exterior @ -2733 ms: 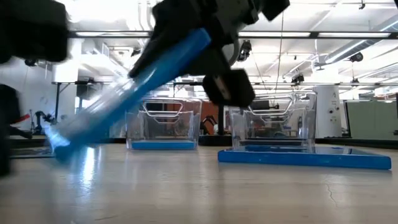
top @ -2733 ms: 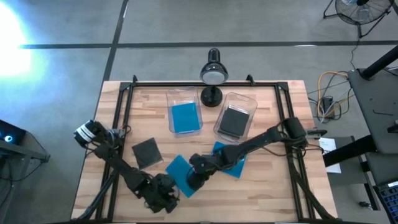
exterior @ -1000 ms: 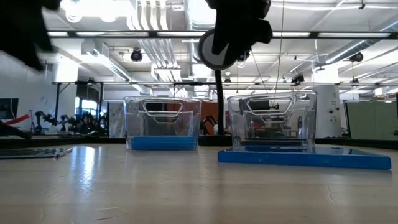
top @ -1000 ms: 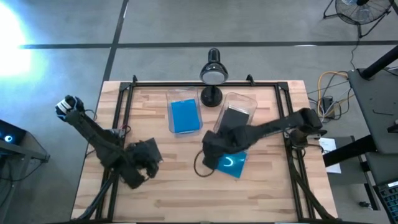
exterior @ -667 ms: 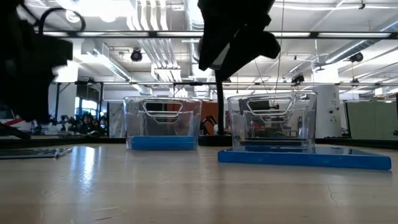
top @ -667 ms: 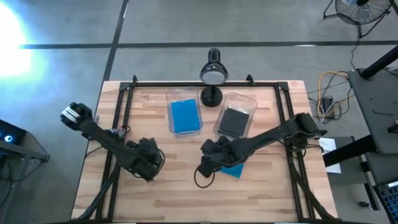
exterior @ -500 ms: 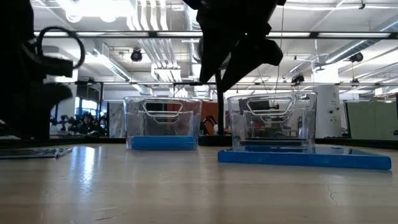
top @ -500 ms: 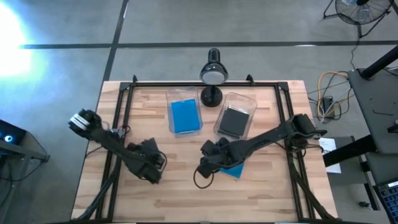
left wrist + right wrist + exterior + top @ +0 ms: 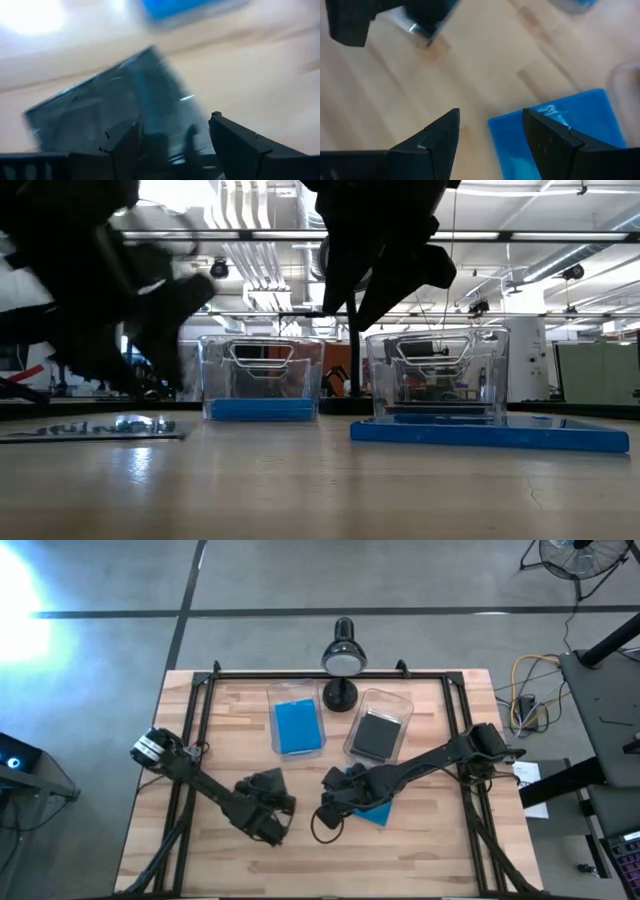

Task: Pick & place jewel cases by type
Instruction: Put the black CD case into the right transparent bin

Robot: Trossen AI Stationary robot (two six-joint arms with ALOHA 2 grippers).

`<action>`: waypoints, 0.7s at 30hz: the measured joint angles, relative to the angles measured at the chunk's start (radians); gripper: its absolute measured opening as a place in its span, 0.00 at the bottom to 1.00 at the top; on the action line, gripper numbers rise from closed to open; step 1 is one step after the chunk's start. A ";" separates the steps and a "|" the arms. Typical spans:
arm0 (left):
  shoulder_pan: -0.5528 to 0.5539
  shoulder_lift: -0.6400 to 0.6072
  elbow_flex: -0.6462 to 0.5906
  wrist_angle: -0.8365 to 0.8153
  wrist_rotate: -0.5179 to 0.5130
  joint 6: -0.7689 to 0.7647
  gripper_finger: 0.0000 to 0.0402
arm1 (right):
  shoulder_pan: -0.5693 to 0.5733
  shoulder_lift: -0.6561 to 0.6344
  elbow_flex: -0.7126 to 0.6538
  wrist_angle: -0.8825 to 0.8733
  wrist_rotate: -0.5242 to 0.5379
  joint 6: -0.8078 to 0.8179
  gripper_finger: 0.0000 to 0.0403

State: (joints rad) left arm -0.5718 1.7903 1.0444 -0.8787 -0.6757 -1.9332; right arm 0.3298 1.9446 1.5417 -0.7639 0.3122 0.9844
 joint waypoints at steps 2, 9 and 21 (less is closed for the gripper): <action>0.015 -0.027 0.027 0.032 -0.062 0.044 0.53 | -0.001 0.000 0.000 0.010 -0.048 -0.003 0.52; 0.069 -0.150 0.093 -0.186 -0.030 0.381 0.53 | 0.010 0.000 -0.007 0.146 -0.105 0.000 0.52; 0.235 -0.188 -0.152 -0.305 0.066 0.269 0.53 | 0.027 0.092 -0.008 0.384 -0.187 0.075 0.52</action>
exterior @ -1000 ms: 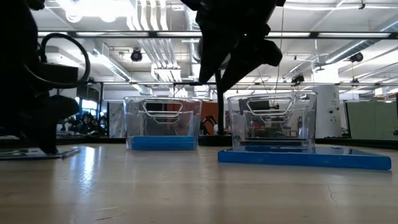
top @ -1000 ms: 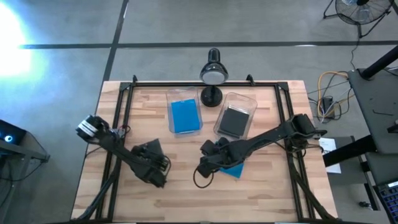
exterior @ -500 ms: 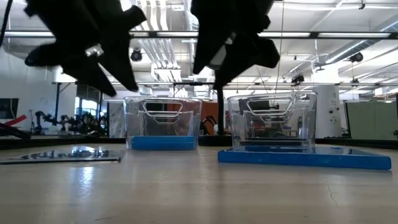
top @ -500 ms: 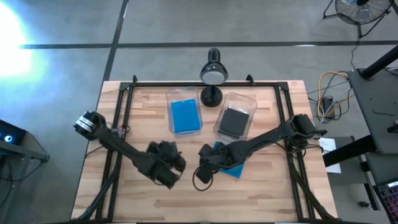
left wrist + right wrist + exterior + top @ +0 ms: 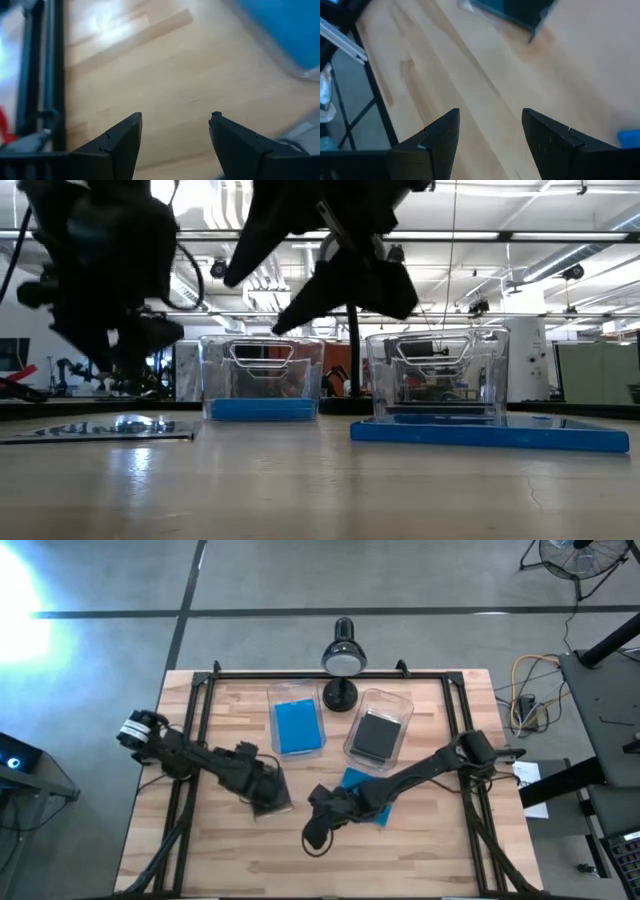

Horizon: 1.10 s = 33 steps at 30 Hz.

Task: Pick & place jewel cases by type
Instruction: Put the black CD case into the right transparent bin

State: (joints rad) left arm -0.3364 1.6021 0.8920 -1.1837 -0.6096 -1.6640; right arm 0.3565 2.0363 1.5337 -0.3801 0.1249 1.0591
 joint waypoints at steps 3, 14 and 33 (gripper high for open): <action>0.074 0.000 -0.063 0.093 0.050 0.003 0.53 | 0.011 0.014 0.000 -0.011 -0.006 0.052 0.52; 0.175 -0.005 -0.202 0.278 0.201 0.052 0.53 | 0.017 0.012 -0.001 -0.010 0.006 0.094 0.52; -0.062 -0.045 -0.096 0.520 0.532 0.190 0.53 | 0.097 0.132 -0.003 0.025 -0.156 0.183 0.52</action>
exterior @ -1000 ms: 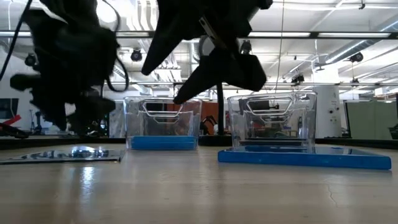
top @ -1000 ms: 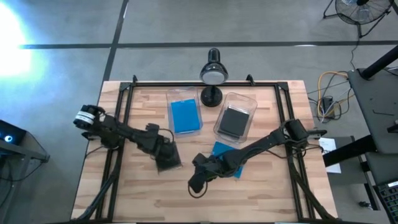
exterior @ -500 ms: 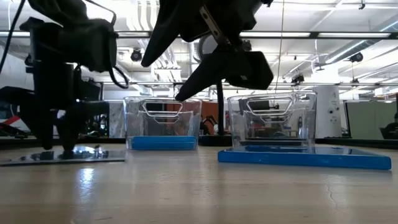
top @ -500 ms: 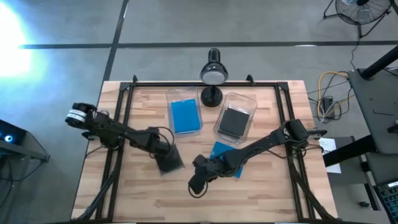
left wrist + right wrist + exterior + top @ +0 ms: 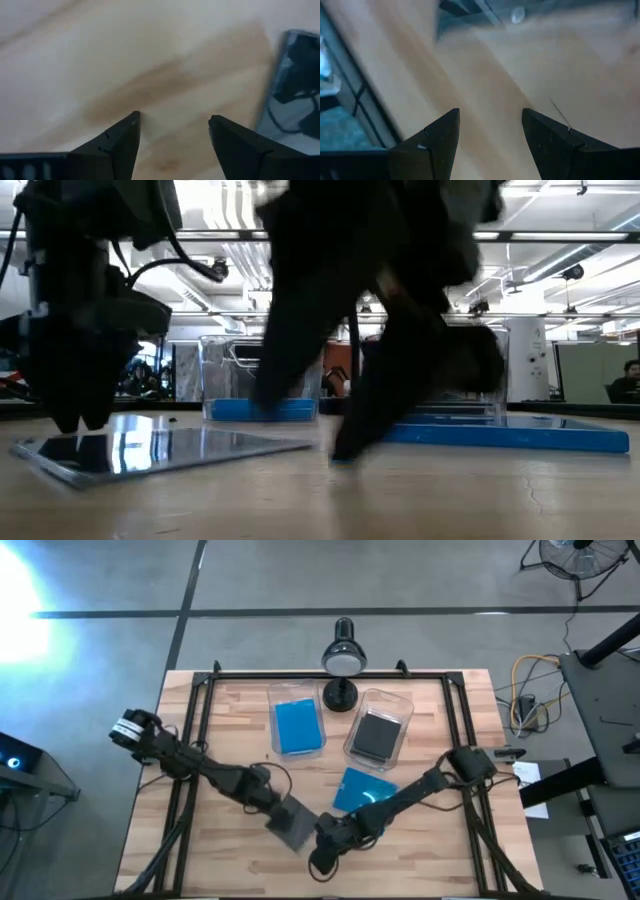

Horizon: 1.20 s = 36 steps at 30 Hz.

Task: Pick & place jewel cases by type
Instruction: Put the black CD case into the right transparent bin

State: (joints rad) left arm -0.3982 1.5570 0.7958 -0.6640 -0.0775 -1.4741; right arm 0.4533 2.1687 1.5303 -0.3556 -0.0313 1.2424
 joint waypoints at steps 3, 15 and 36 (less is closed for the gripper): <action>-0.042 0.002 0.019 0.025 0.026 0.043 0.53 | 0.007 0.034 0.001 0.048 0.010 0.106 0.52; -0.199 0.022 0.017 0.273 0.030 -0.011 0.53 | 0.000 0.050 0.002 0.011 0.153 0.370 0.52; -0.309 0.123 0.075 0.497 -0.057 -0.023 0.53 | -0.030 0.036 -0.003 0.172 0.527 0.361 0.52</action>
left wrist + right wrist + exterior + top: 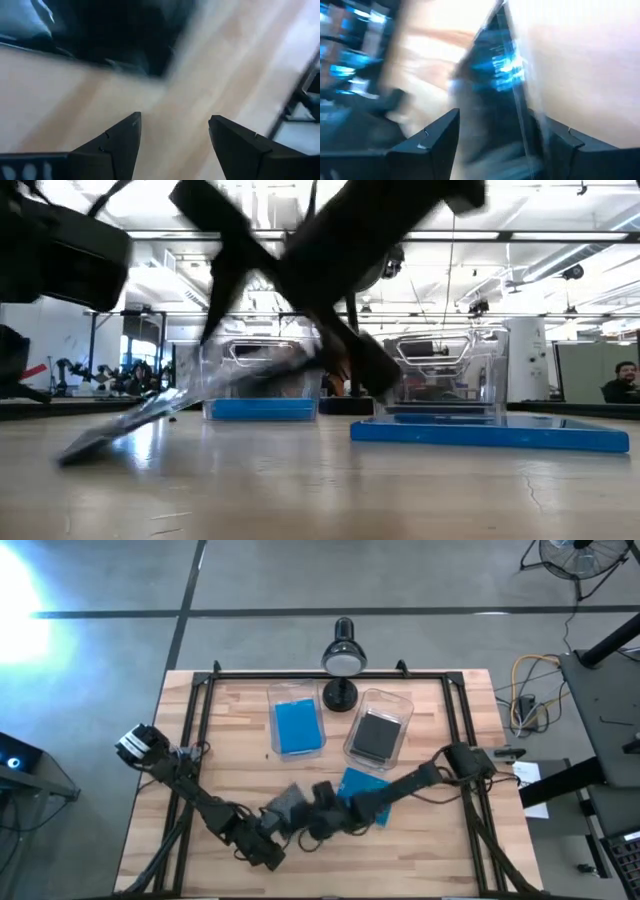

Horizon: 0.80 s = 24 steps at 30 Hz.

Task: Pick & place jewel cases by type
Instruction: Put the black CD case into the right transparent bin

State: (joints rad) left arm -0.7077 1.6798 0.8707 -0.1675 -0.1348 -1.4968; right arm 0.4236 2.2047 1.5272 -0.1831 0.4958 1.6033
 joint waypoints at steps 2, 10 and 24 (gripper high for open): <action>-0.012 0.000 0.000 0.004 0.001 -0.004 0.53 | -0.002 -0.031 0.003 0.035 0.002 -0.039 0.52; -0.025 0.000 0.000 0.002 -0.025 -0.004 0.53 | -0.006 -0.022 0.003 0.085 -0.124 -0.115 0.51; -0.031 -0.054 0.258 -0.571 -0.060 0.012 0.53 | -0.021 -0.006 0.000 0.023 -0.166 -0.119 0.42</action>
State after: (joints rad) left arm -0.7383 1.6255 1.1284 -0.7387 -0.1946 -1.4849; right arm 0.4025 2.1983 1.5272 -0.1604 0.3296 1.4840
